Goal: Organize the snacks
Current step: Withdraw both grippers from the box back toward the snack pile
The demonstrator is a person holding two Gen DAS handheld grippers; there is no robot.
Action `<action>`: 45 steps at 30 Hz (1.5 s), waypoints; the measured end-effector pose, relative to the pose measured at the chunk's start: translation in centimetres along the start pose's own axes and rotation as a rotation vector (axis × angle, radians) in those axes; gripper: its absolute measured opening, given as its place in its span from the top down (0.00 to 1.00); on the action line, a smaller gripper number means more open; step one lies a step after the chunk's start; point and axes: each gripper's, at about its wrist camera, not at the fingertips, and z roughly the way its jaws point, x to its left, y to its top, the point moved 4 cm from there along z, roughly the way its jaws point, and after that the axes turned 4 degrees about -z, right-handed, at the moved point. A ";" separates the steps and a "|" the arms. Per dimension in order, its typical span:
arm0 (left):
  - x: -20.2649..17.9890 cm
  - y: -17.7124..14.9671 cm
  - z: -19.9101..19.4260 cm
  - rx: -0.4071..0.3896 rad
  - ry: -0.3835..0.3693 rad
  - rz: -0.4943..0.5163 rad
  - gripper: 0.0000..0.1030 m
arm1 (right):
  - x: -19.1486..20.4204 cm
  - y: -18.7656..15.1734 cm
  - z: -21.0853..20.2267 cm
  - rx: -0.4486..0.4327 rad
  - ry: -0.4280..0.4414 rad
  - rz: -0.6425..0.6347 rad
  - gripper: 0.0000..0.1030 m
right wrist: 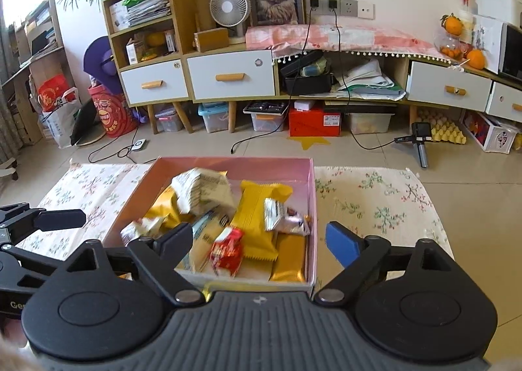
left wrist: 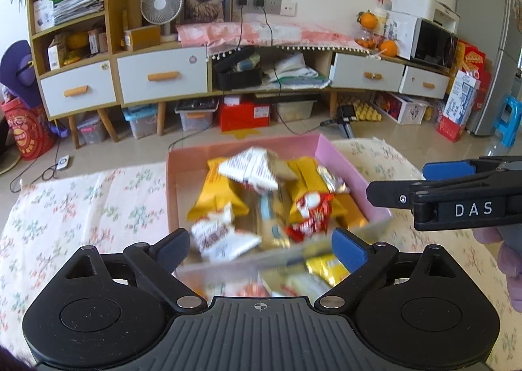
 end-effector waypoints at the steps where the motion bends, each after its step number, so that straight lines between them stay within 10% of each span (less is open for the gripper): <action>1: 0.1 -0.3 -0.3 0.006 0.001 0.000 0.06 | 0.2 -0.2 -0.1 0.003 0.003 0.000 0.11; 28: 1.5 -7.4 0.7 0.146 0.046 -0.070 0.06 | 3.5 -5.8 -1.1 0.087 0.009 -0.133 0.00; 45: 1.6 -8.1 1.0 0.145 0.014 0.012 0.61 | 4.6 -8.4 -0.5 0.158 0.041 -0.195 0.01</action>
